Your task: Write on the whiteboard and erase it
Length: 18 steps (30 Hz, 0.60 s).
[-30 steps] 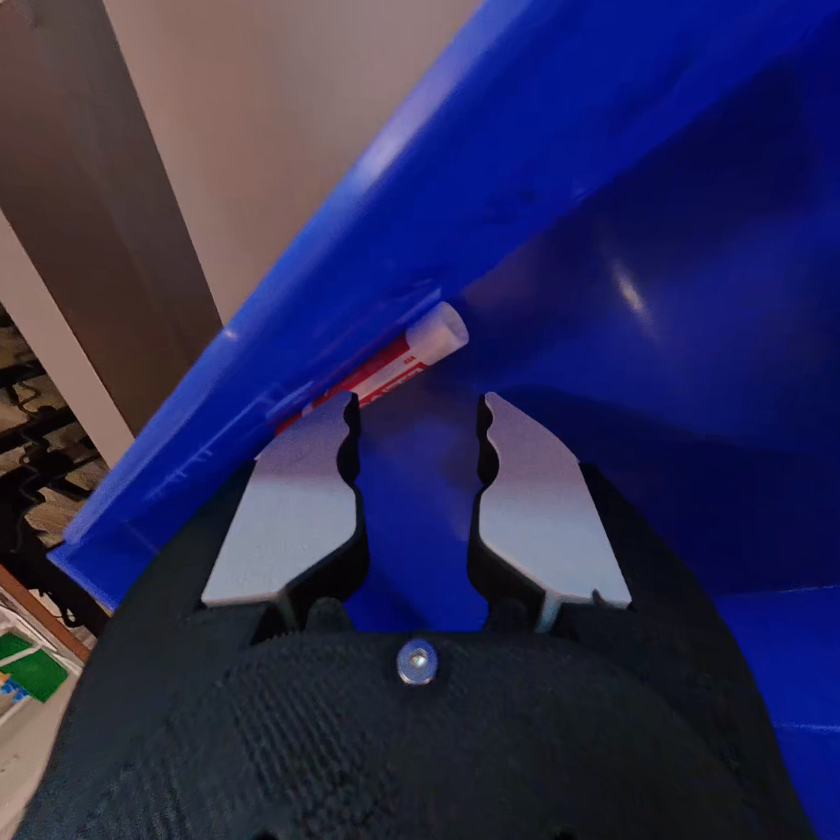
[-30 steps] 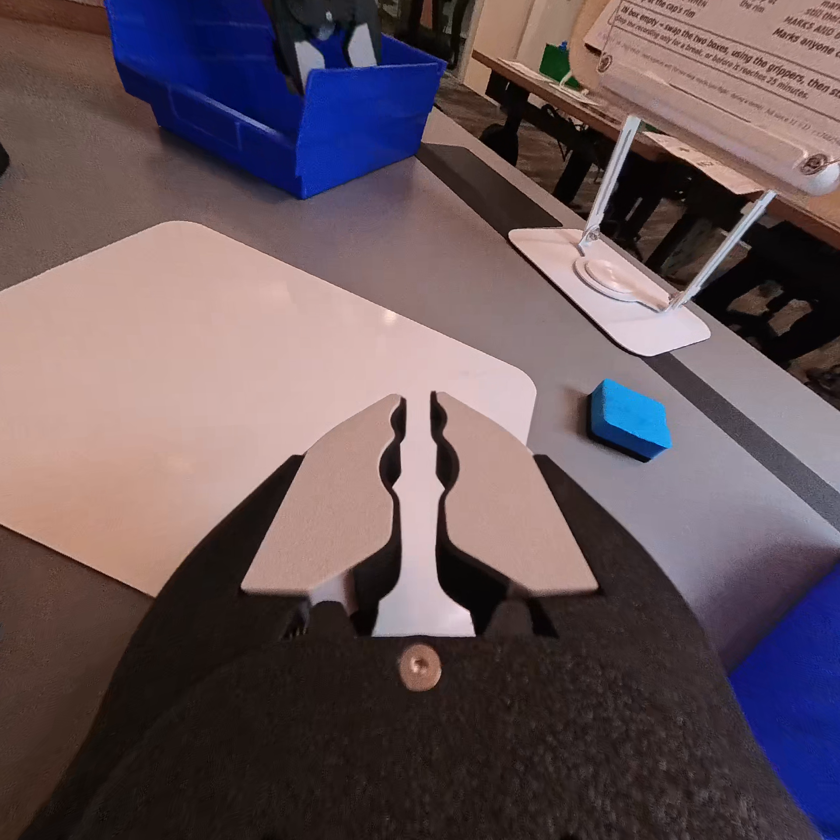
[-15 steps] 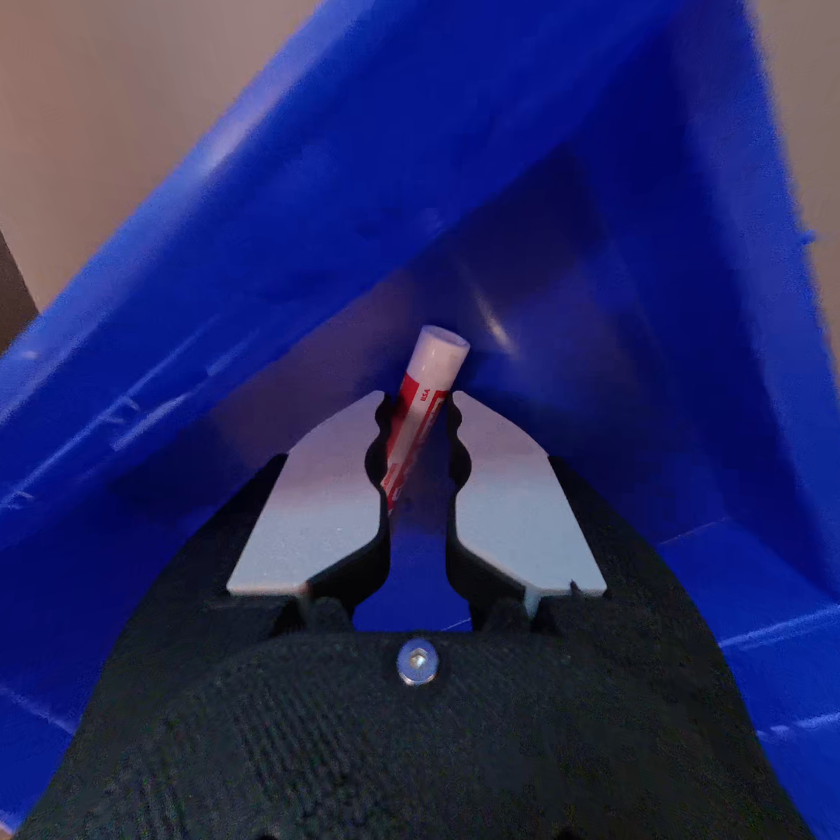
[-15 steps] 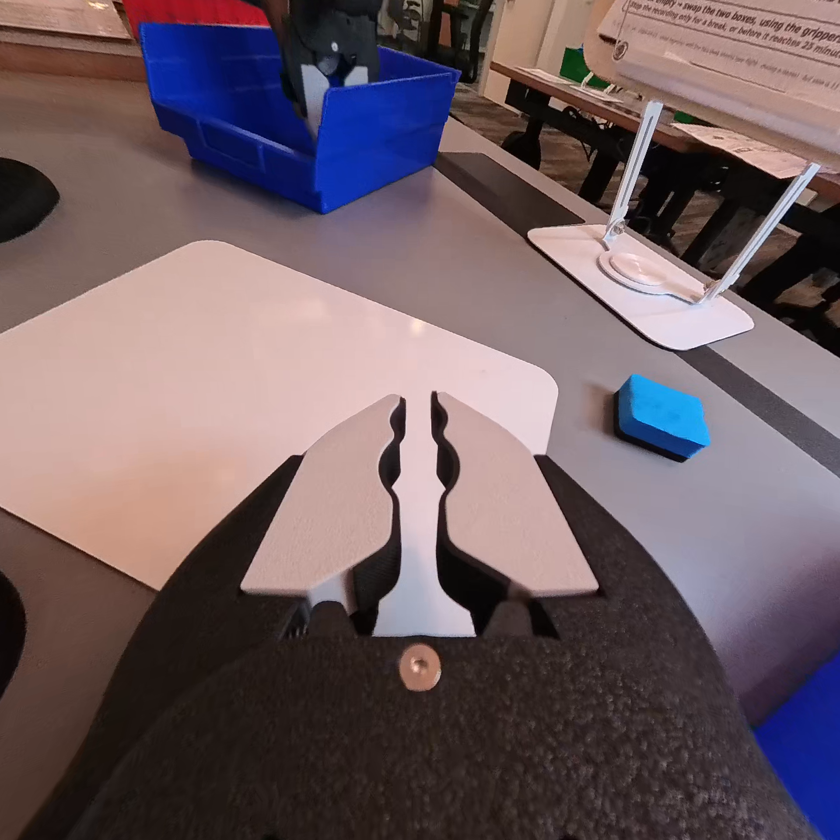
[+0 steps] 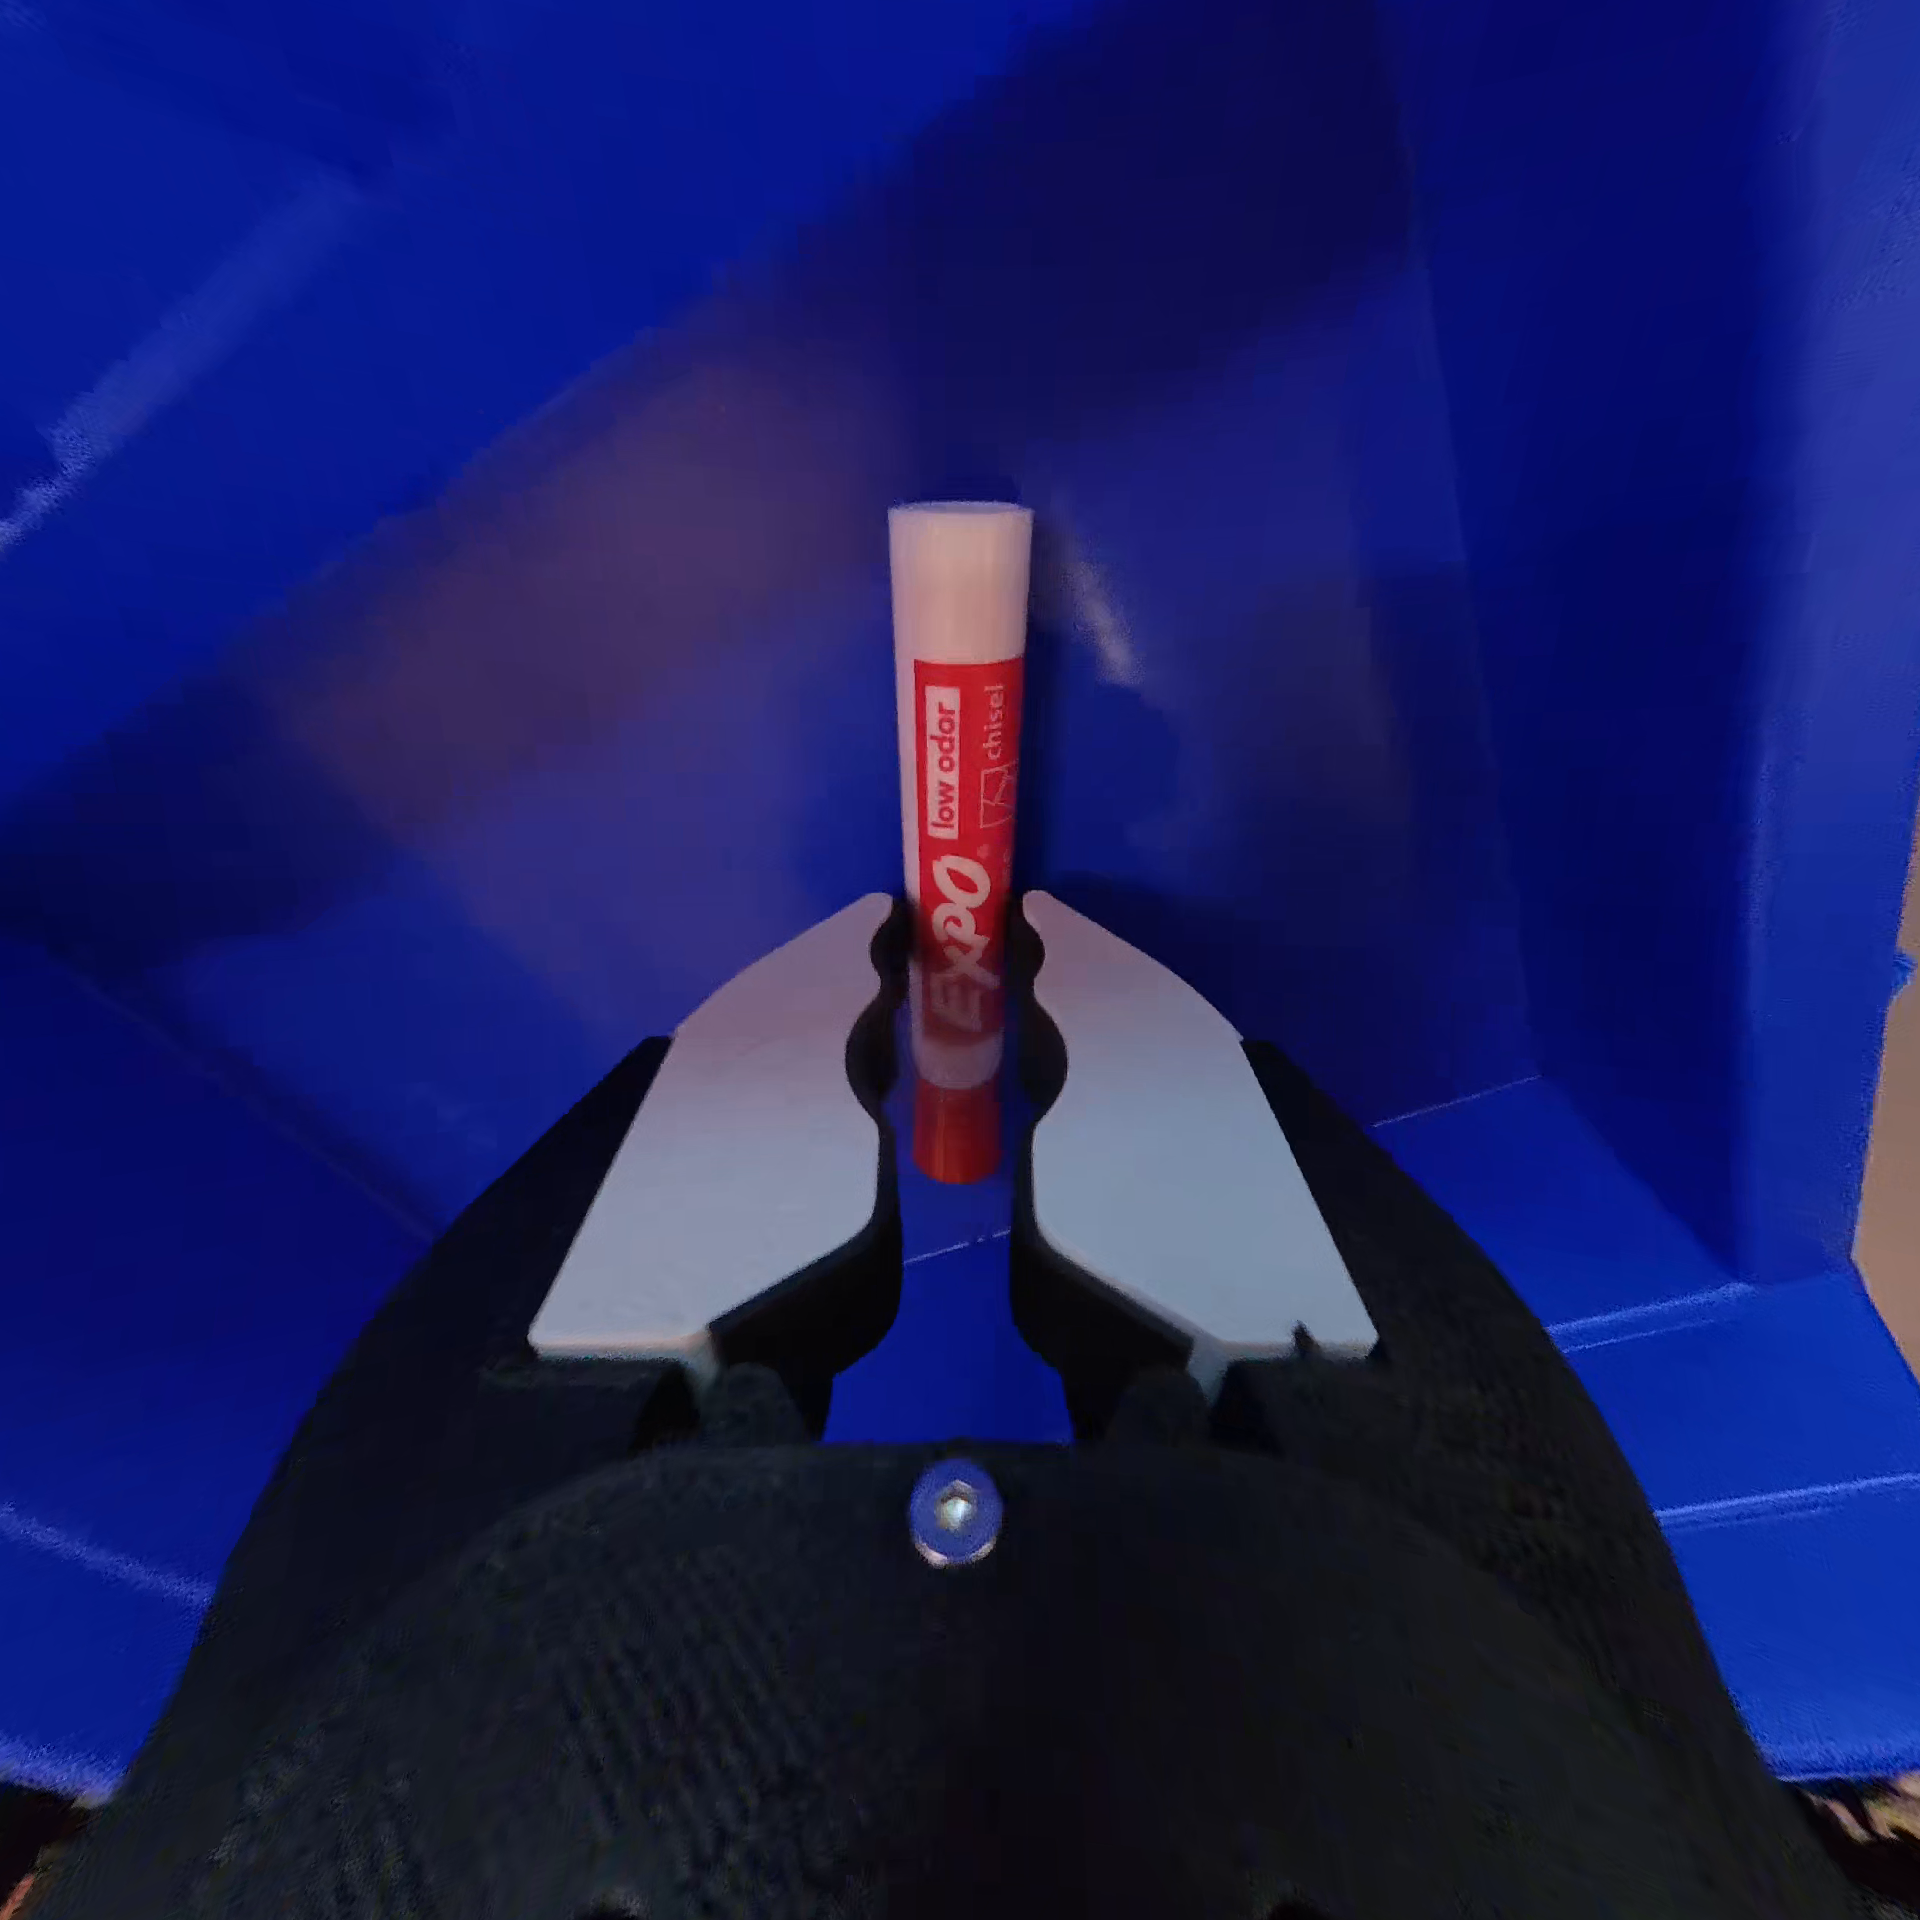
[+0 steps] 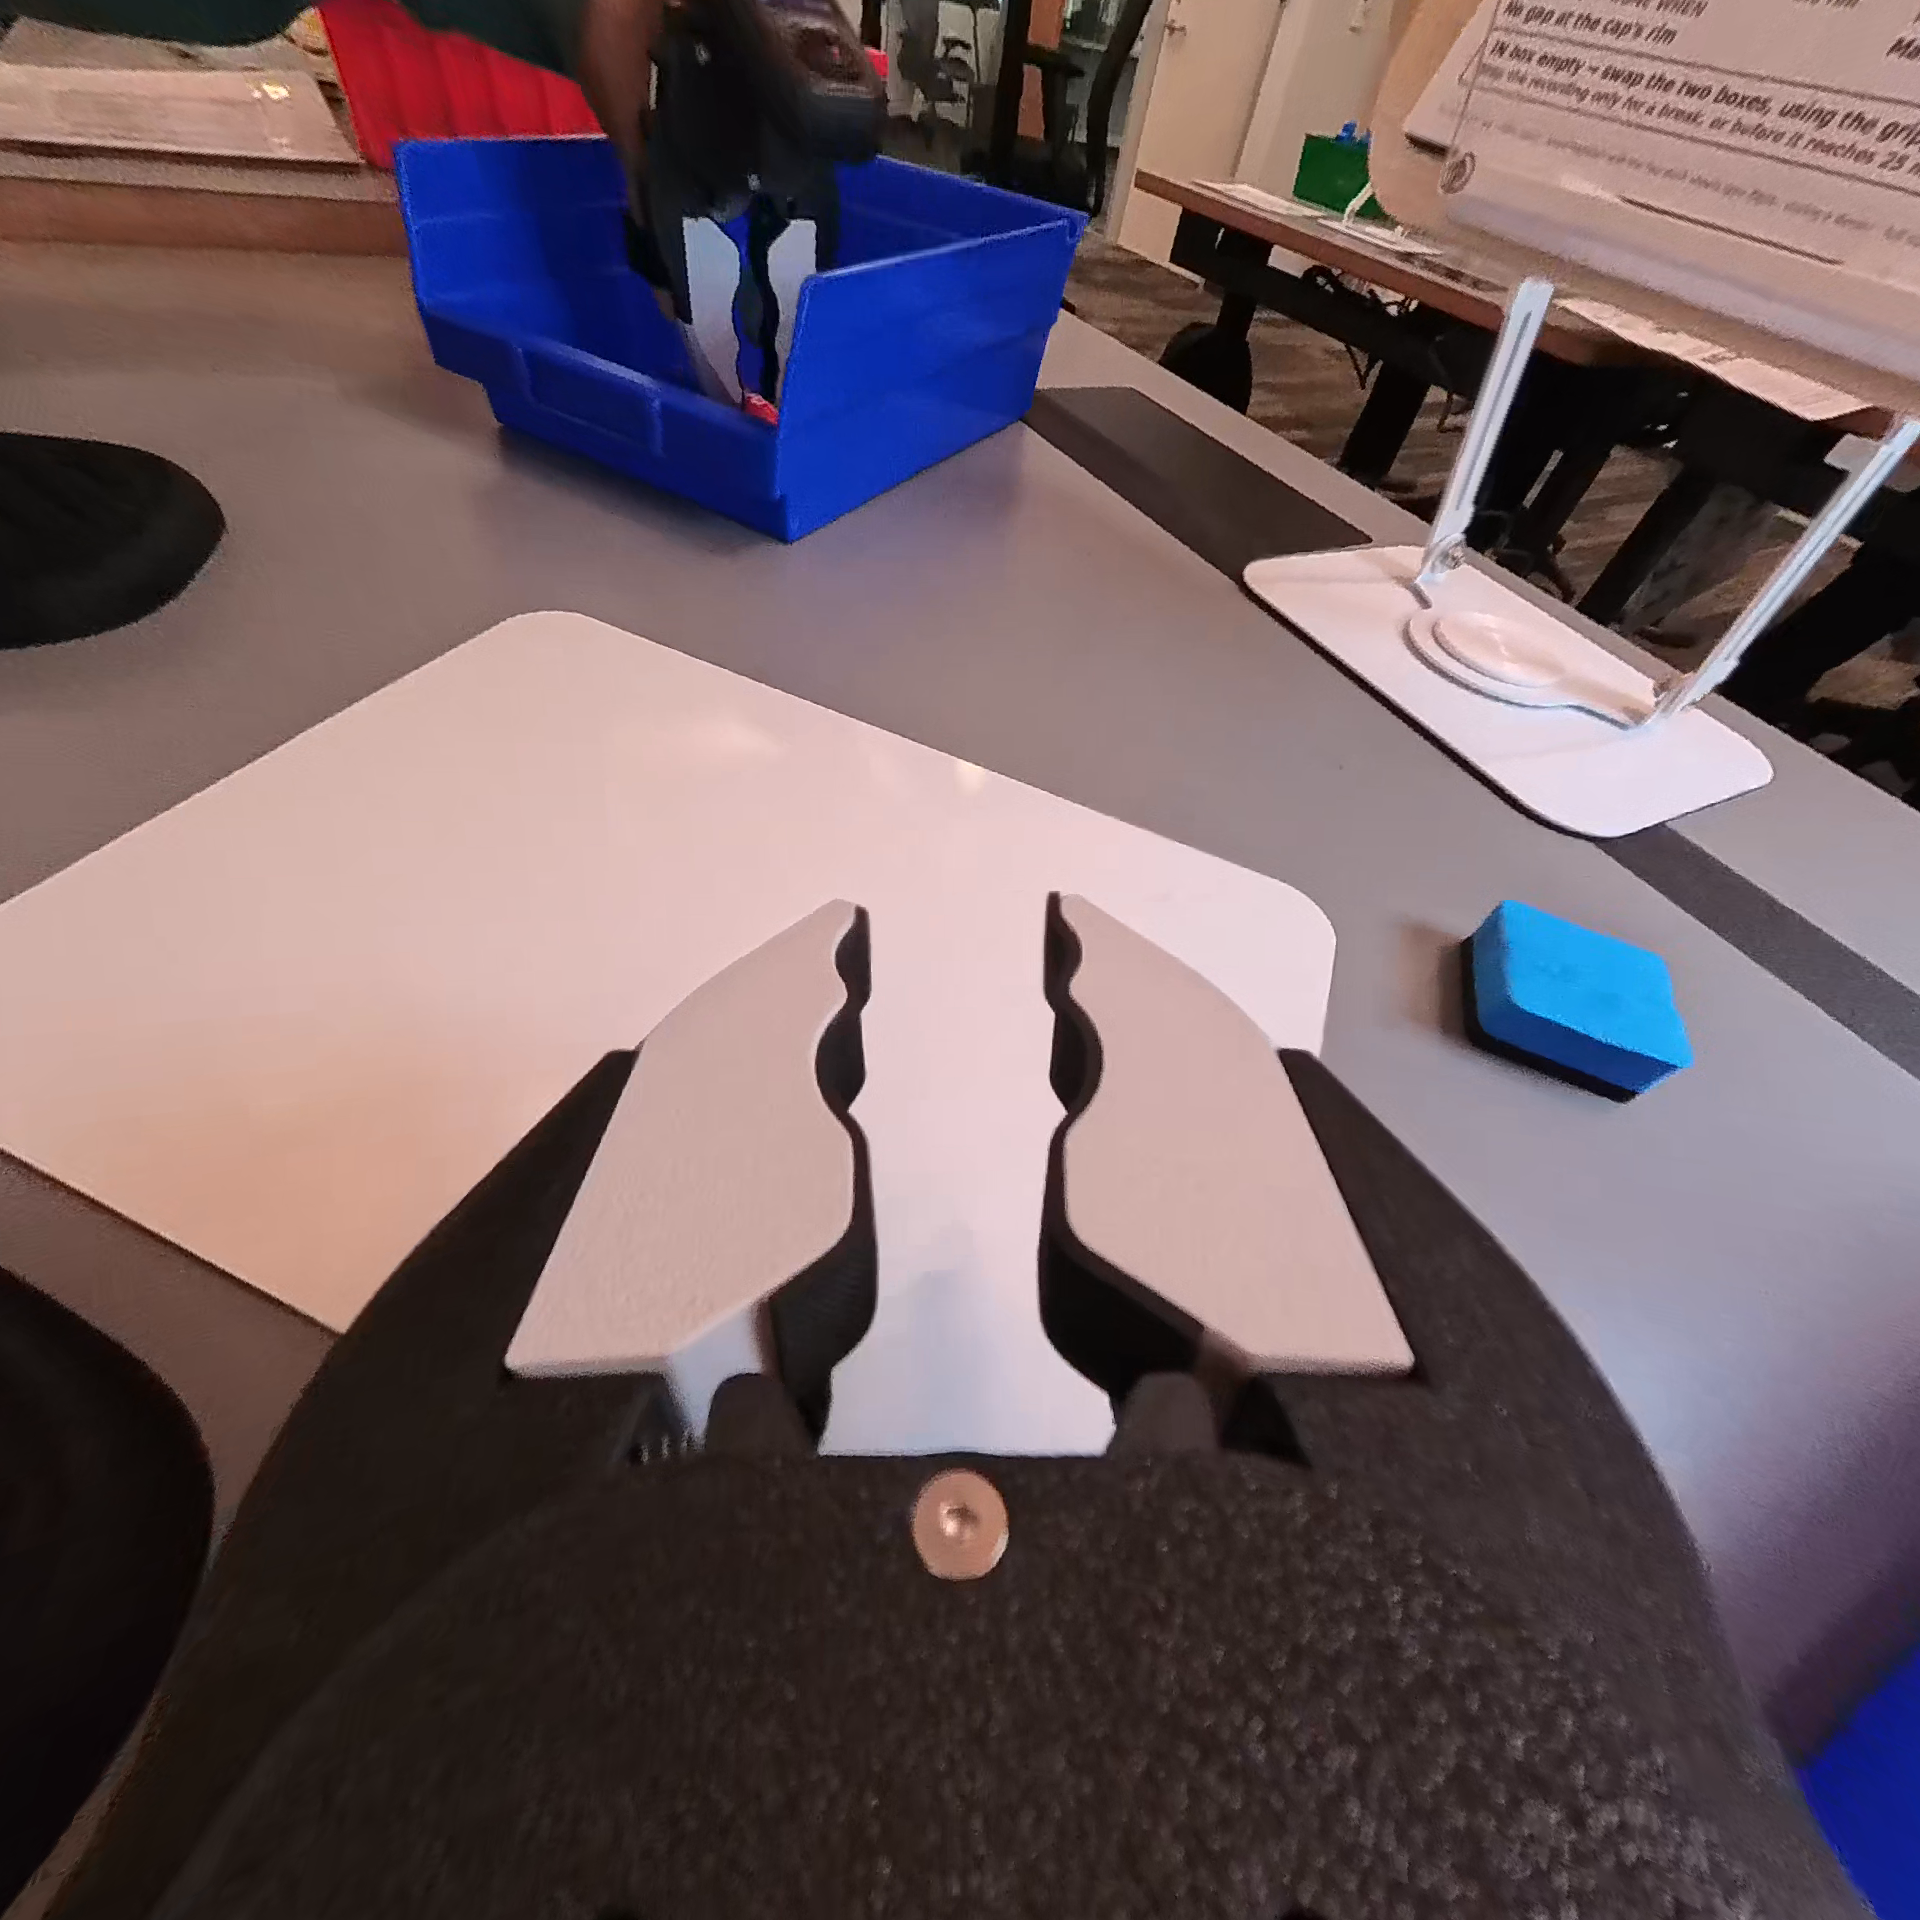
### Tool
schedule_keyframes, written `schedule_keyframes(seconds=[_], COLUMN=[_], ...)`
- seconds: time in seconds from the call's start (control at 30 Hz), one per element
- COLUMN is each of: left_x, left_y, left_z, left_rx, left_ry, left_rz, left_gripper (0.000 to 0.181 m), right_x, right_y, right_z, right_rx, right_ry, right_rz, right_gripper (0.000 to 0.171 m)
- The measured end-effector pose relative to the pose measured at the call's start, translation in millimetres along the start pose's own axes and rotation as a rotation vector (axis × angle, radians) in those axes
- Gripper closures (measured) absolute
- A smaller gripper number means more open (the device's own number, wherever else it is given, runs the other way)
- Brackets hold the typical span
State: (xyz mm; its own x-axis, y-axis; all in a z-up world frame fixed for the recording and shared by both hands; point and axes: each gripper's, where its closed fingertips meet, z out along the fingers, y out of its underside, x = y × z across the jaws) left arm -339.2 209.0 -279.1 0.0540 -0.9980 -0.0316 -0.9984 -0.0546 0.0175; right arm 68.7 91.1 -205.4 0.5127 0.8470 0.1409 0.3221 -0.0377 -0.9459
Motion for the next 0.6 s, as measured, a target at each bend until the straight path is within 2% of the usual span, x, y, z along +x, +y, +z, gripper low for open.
schedule_keyframes(seconds=[0.07,0.17,0.3,0.5,0.6], left_x=[1.0,7.6,52.2,136.6,162.1], left_y=[-9.8,-37.9,-99.0,-211.2,-249.8], left_z=[-18.5,-68.6,-119.6,-105.6,-99.8], left_rx=[0.051,0.187,0.339,0.507,0.592], left_ry=[-0.074,-0.240,-0.367,-0.361,-0.335], left_rz=[0.006,0.013,0.104,0.311,0.366], left_gripper=[0.162,0.163,0.163,0.163,0.163], right_x=[-2.5,-12.2,-39.8,-82.9,-96.3], right_y=[-1.2,-3.0,-18.0,-79.6,-86.3], right_z=[0.1,6.0,27.7,52.6,59.9], right_rx=[-0.007,-0.015,-0.009,0.090,0.073], right_ry=[0.009,-0.006,-0.072,-0.160,-0.182], right_rz=[-0.029,-0.069,-0.150,-0.266,-0.317], right_gripper=[0.141,0.145,0.142,0.122,0.121])
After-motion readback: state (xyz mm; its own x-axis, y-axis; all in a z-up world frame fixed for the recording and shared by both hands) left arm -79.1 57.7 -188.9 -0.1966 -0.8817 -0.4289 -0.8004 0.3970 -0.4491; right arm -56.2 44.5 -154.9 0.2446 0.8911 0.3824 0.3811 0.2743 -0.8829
